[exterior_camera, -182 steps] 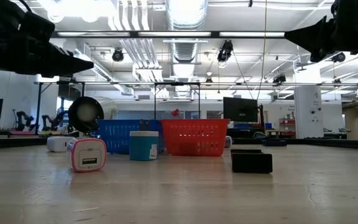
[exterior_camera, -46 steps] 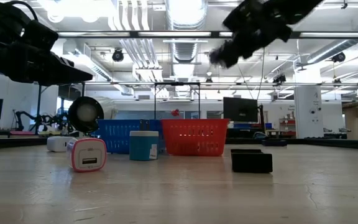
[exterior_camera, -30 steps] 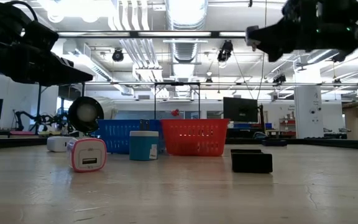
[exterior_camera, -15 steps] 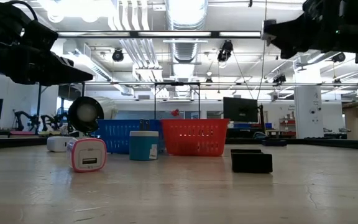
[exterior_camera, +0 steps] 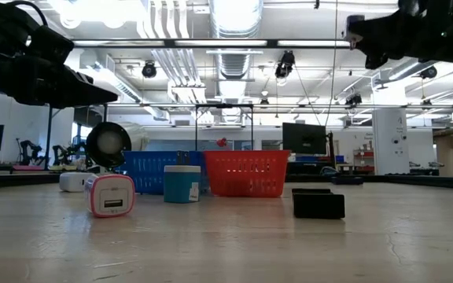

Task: Pick & Place Office items
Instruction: Put the violet charger adapter into the red bin

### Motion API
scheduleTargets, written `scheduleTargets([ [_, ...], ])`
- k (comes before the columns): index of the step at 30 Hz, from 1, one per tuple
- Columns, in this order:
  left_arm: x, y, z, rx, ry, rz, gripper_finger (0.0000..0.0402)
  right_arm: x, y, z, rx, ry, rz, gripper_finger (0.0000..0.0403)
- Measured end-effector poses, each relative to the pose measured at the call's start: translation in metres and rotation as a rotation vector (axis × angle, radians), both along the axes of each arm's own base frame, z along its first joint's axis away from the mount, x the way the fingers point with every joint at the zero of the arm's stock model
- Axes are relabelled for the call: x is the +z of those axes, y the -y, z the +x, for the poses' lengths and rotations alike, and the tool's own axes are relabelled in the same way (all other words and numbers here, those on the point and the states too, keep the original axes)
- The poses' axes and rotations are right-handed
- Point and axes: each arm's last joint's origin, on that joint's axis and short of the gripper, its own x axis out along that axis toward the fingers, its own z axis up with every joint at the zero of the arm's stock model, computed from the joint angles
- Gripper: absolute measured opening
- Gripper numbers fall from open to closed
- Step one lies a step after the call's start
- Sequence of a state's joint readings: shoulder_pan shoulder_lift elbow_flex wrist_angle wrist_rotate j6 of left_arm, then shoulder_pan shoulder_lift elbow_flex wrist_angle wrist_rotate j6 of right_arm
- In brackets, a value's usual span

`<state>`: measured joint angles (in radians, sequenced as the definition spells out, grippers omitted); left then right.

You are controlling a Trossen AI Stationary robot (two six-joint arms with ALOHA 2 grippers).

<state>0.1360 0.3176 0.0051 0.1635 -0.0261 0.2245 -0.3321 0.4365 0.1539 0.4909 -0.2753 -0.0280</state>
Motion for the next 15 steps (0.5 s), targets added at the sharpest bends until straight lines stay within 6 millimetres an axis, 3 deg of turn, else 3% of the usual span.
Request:
scheduleTargets([
  [15,0.0,0.0,0.0,0.0,0.0,0.0,0.0003,-0.005,-0.007,-0.021,0.002,0.063,-0.035,0.013],
])
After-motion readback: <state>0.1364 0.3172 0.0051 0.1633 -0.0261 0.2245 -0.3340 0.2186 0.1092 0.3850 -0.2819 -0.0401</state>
